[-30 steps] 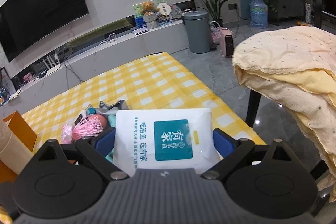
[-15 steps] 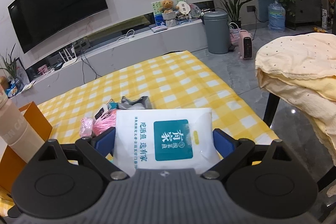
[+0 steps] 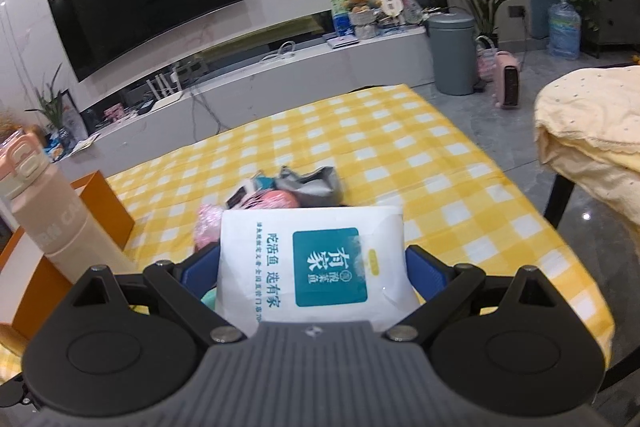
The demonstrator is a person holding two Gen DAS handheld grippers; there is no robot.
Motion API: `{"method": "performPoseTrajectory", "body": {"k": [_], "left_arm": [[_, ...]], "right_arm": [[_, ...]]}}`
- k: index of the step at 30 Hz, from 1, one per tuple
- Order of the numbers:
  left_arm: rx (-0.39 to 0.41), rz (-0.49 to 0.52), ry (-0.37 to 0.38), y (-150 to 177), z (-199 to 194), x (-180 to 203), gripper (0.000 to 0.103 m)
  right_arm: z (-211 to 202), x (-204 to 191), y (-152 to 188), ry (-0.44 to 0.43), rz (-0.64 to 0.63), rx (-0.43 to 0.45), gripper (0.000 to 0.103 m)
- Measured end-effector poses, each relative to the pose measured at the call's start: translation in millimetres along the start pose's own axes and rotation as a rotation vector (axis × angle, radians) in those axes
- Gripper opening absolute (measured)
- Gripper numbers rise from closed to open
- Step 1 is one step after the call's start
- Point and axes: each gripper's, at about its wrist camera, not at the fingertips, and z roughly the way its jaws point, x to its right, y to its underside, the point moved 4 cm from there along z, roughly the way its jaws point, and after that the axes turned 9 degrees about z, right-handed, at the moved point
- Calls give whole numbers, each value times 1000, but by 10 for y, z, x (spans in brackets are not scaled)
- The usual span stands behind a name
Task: Organize soft objects
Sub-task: 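Lift the teal round bag with the left gripper while the right gripper holds the packet, then carry the teal bag and white packet over the orange box with both grippers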
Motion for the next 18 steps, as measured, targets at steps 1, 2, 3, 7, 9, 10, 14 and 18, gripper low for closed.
{"method": "performPoseTrajectory", "body": {"k": [1,2,3,7,9,10,14,18], "left_arm": [[2,-3,0,-9,-36,-8,96],[5,-9,2,-22,-71,-26,96],[11,-16,5,-39,-116,-46,96],[41,-34,9,-102,-294,-140,96],[59,-45,10,-135,-400,-209,96],[69,-49,10,-151,-457,-247,96],[95,-69,3,-210,-680,-416,96],[101,-80,-13,-214,-872,-575,96]], "right_arm": [[10,-26,14,-7,-1,-6,94],[20,-57,33,-16,-5,-13,94],[25,-86,49,-23,-9,-18,94],[9,-224,117,-40,-39,-30,94],[-25,-292,137,-42,-54,-29,94],[-38,-323,140,-45,-58,-29,94],[-159,-481,179,-52,-86,-19,94],[-314,-697,305,-87,-115,-31,94]]}}
